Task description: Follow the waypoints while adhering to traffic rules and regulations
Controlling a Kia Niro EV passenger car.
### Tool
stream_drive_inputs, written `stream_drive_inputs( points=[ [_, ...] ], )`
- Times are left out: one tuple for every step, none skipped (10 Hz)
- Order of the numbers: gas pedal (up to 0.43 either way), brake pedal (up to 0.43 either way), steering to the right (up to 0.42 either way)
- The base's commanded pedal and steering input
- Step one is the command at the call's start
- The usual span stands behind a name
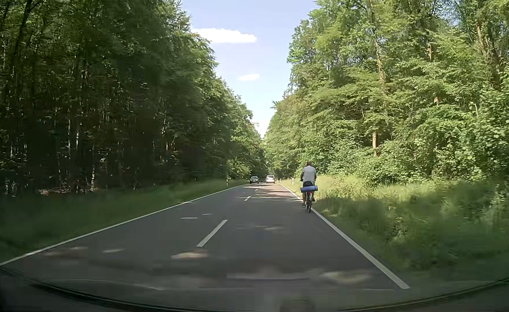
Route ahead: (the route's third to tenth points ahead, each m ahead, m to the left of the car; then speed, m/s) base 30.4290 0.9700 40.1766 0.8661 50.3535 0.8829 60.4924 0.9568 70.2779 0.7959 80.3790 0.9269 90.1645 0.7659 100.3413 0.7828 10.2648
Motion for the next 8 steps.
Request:
stream_drive_inputs(
  points=[
    [0.0,0.293,0.002],
    [0.0,0.274,0.003],
    [0.0,0.268,0.003],
    [0.0,0.262,0.003],
    [0.0,0.256,0.003],
    [0.0,0.25,0.003],
    [0.0,0.238,0.003],
    [0.0,0.232,0.003]
  ],
)
